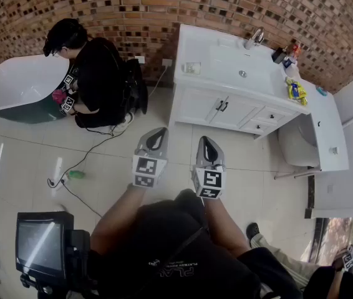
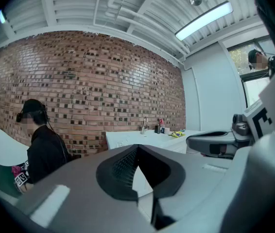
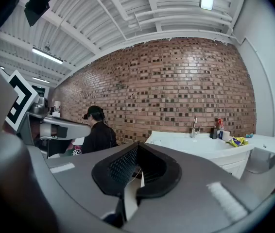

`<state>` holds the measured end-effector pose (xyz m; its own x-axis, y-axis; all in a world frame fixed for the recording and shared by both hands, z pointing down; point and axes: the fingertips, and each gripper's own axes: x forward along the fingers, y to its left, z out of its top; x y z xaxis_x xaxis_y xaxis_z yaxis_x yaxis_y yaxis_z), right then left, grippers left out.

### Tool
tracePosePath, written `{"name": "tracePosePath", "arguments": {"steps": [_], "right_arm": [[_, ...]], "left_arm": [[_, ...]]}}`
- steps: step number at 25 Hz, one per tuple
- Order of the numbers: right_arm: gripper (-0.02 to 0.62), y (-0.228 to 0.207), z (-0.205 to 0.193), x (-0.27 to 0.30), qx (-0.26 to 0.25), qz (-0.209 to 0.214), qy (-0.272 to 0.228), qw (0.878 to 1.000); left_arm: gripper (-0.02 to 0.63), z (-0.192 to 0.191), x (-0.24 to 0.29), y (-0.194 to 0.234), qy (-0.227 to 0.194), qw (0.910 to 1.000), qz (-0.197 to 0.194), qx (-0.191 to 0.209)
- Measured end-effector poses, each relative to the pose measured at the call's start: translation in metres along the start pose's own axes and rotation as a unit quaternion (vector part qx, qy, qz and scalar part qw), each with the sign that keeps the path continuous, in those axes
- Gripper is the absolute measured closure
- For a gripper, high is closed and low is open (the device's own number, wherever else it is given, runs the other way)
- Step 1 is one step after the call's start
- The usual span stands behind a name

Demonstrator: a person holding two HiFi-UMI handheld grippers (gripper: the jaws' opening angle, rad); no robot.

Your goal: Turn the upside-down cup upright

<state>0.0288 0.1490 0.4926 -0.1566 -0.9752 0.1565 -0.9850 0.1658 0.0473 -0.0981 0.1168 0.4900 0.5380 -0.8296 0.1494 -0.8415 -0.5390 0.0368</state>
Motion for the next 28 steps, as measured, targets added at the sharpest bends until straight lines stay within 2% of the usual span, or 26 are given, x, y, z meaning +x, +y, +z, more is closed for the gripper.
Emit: {"name": "tracePosePath", "arguments": {"steps": [7, 13, 28], "right_arm": [[0.581, -0.003, -0.006, 0.002, 0.01, -0.013, 0.001, 1.0], [0.583, -0.007, -0.006, 0.008, 0.012, -0.009, 0.003, 1.0], [0.581, -0.031, -0.006, 0.056, 0.007, 0.005, 0.014, 1.0]], "left_arm": [[0.611, -0.003, 0.002, 0.002, 0.006, 1.0, -0.003, 0.007], [0.611, -0.005, 0.008, 0.002, 0.013, 0.9999, 0.001, 0.008], [0.611, -0.004, 0.058, 0.016, 0.022, 0.9996, 0.018, -0.01]]}}
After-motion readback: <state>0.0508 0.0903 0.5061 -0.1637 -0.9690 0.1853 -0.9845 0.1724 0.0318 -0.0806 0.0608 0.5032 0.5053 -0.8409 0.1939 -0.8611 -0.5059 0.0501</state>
